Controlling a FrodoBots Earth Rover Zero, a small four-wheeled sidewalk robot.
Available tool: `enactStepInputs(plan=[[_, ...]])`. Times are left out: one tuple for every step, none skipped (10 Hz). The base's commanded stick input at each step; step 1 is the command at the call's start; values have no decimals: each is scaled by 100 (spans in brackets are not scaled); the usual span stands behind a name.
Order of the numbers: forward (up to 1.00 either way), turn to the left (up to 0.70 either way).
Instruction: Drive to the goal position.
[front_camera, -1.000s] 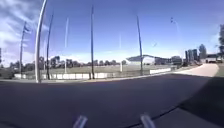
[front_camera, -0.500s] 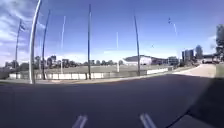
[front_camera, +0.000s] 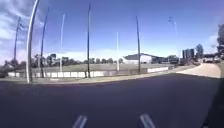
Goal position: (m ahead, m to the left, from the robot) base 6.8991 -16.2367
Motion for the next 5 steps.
enactStepInputs(plan=[[70,-35],[70,-35],[70,-35],[70,-35],[70,-35]])
